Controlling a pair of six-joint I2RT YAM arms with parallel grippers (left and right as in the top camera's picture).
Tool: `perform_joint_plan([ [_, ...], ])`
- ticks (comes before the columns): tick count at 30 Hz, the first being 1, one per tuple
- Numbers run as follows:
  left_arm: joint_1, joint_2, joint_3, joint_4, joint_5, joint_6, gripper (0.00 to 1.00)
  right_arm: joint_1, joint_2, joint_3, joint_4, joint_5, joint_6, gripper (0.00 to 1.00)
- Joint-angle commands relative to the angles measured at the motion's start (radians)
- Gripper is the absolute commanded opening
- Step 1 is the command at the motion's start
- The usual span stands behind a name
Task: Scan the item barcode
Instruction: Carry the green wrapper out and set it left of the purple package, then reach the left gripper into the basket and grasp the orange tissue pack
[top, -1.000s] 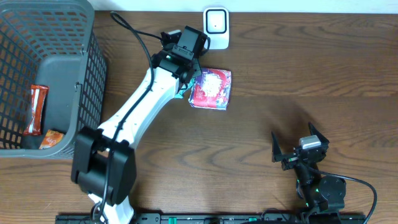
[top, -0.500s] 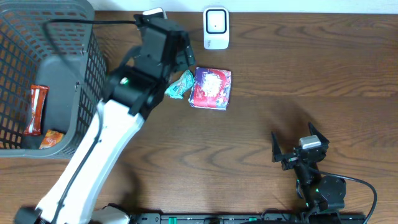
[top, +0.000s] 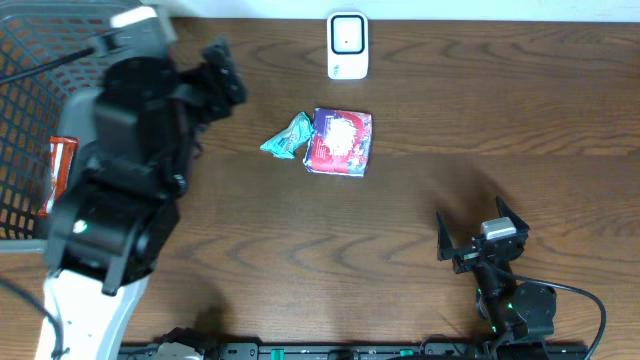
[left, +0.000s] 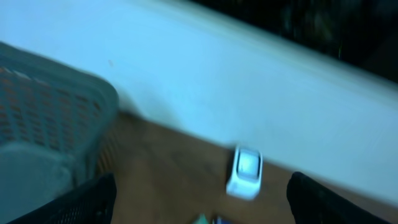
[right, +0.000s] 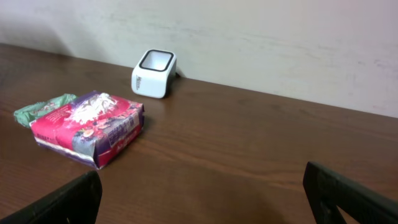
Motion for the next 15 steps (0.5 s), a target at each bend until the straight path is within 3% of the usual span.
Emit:
perform_joint_plan([
  [1,0.096,-0.047,-0.013,0.065,-0.015,0.030,0.88,0.002,0.001,-0.003,-0.002,0.004,0.007,0.99],
  [4,0.172,-0.059,-0.013,0.126,-0.015,0.063,0.88,0.002,0.001,-0.003,-0.002,0.004,0.007,0.99],
  [7,0.264,-0.060,-0.013,0.157,-0.018,0.171,0.88,0.002,0.001,-0.003,-0.002,0.004,0.007,0.99],
  [15,0.475,-0.011,-0.013,0.092,-0.330,0.201,0.88,0.002,0.001,-0.003,-0.002,0.004,0.007,0.99],
])
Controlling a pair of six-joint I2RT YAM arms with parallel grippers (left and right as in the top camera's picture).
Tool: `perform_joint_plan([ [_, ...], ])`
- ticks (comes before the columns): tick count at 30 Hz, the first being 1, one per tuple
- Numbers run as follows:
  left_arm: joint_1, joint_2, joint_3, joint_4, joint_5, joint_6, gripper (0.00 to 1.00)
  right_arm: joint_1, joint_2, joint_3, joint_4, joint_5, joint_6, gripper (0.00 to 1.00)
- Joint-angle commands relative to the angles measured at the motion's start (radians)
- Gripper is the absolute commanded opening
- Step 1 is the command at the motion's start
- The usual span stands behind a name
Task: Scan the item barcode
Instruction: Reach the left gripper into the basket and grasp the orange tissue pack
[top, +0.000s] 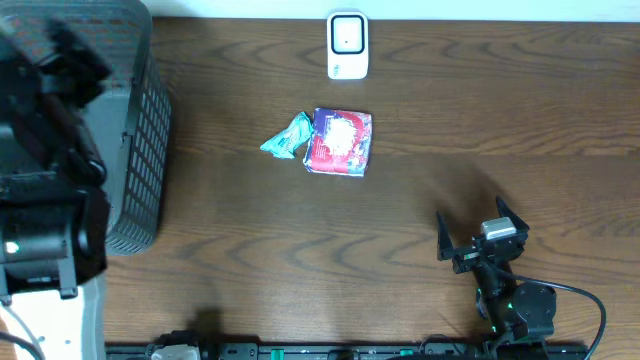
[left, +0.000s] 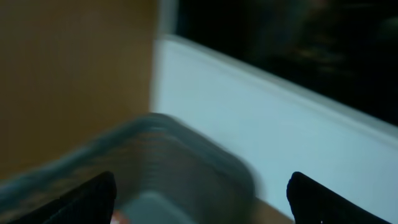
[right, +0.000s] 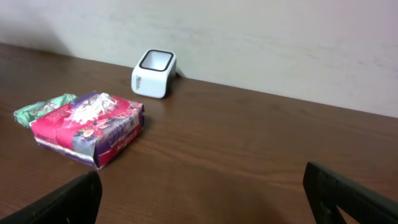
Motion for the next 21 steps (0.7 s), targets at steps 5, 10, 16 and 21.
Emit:
perform_joint_plan([
  [5,0.208,0.119,-0.012,-0.124,-0.173,0.123,0.88,0.002,0.001,-0.003,-0.002,0.004,0.007,0.99],
  [10,0.293,0.221,-0.012,-0.206,-0.172,0.124,0.88,0.002,0.001,-0.003,-0.002,0.004,0.007,0.99],
  [16,0.337,0.343,-0.012,-0.298,-0.172,0.088,0.88,0.002,0.001,-0.003,-0.002,0.004,0.007,0.99],
  [21,0.356,0.453,-0.012,-0.436,-0.145,-0.117,0.88,0.002,0.001,-0.003,-0.002,0.005,0.007,0.99],
])
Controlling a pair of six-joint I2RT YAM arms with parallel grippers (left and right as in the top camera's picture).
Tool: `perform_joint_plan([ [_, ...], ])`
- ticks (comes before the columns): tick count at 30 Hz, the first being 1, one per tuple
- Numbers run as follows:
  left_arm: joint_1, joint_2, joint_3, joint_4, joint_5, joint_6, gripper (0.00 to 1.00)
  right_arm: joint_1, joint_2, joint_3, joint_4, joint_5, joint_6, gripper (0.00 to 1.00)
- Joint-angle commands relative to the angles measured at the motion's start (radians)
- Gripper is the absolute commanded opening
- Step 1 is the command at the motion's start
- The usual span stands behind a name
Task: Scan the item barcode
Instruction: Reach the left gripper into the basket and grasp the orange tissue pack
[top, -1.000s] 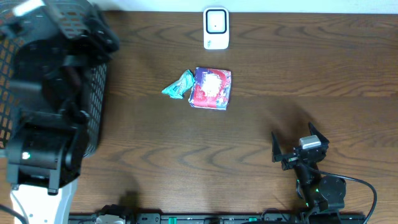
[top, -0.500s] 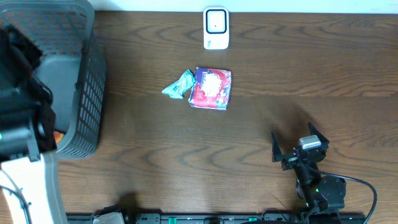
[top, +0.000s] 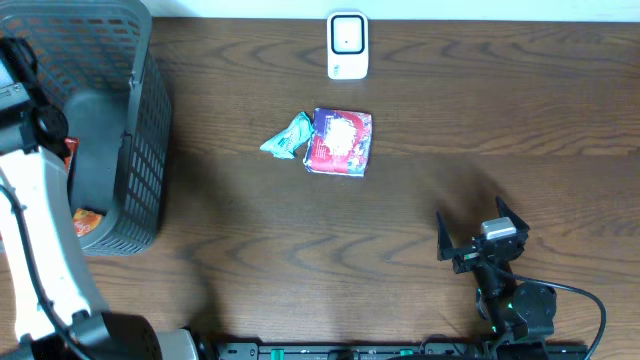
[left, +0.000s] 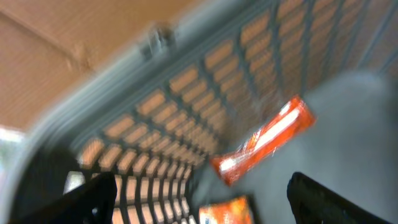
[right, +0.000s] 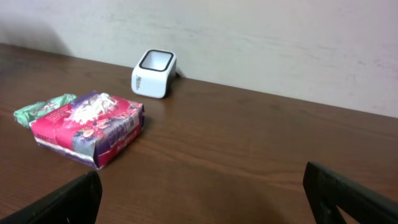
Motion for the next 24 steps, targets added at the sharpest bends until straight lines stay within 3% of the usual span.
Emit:
perform_joint_plan([
  [1,0.012,0.075,-0.010,-0.095,0.013,-0.195,0.88,0.002,0.001,-0.003,-0.001,0.004,0.007,0.99],
  [3,0.012,0.134,-0.010,-0.161,0.043,-0.271,0.88,0.002,0.001,-0.003,-0.001,0.004,0.007,0.99],
  [9,0.012,0.238,-0.010,-0.239,0.137,-0.313,0.88,0.002,0.001,-0.003,-0.001,0.004,0.007,0.99],
  [16,0.012,0.316,-0.017,-0.325,0.137,-0.511,0.88,0.002,0.001,-0.003,-0.001,0.004,0.007,0.99],
  [24,0.012,0.346,-0.080,-0.312,0.147,-0.554,0.88,0.002,0.001,-0.003,-0.001,0.004,0.007,0.99],
])
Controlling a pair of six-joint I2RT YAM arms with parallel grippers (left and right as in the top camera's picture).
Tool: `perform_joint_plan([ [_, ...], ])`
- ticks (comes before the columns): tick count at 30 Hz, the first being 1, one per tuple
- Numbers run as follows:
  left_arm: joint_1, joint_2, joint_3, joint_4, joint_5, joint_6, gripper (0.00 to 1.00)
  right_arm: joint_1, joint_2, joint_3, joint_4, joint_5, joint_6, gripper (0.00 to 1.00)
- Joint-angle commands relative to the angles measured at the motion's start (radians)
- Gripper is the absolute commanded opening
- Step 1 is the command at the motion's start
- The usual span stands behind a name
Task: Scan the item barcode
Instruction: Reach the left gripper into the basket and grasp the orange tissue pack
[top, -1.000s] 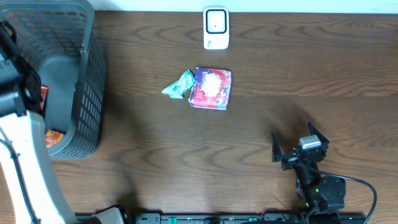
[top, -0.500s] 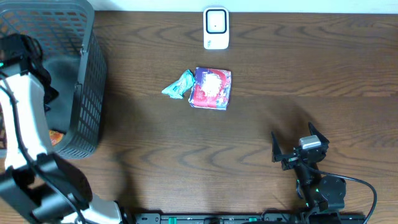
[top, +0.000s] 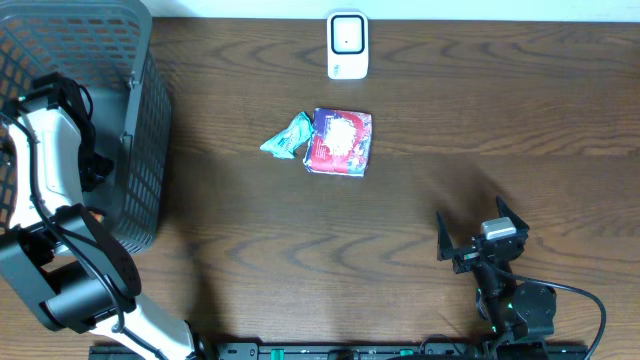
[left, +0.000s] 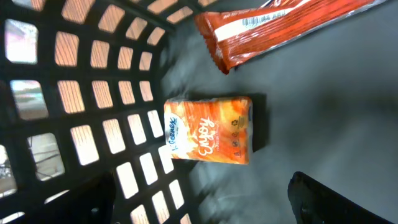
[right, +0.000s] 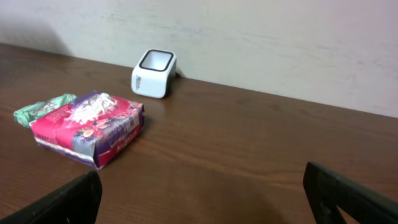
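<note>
My left gripper (left: 202, 208) is open, down inside the grey mesh basket (top: 140, 120) at the table's left end, nothing between its fingers (left: 74, 199). Just ahead of it on the basket floor lies an orange tissue pack (left: 208, 129). Beyond that lies an orange-red wrapper (left: 280, 28) with a barcode showing. The white scanner (top: 347, 44) stands at the far middle edge, also in the right wrist view (right: 154, 73). My right gripper (top: 482, 238) rests open near the front right, empty.
A pink and purple packet (top: 340, 141) and a teal wrapper (top: 286, 135) lie together mid-table, in front of the scanner. The right wrist view shows the same packet (right: 90, 127) and a pale wall behind the table. The basket's mesh walls close round the left gripper.
The left gripper has gone from above the basket's left rim down into the basket. The orange pack and wrapper now show sharp and close. The right arm has not moved.
First the left arm hung over the table by the basket, its camera facing the scanner. Then it was over the basket's left side, then looking down into it at the orange wrapper. Now it is low inside, open. The right arm stayed still.
</note>
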Motion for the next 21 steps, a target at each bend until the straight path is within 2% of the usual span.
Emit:
perform_joint_plan([
  [1,0.006,0.022,-0.052,0.016,0.005,-0.052,0.88,0.003,0.001,-0.003,-0.002,0.005,0.007,0.99],
  [21,0.087,0.024,-0.207,0.258,0.039,-0.036,0.88,0.003,0.001,-0.003,-0.002,0.004,0.007,0.99],
])
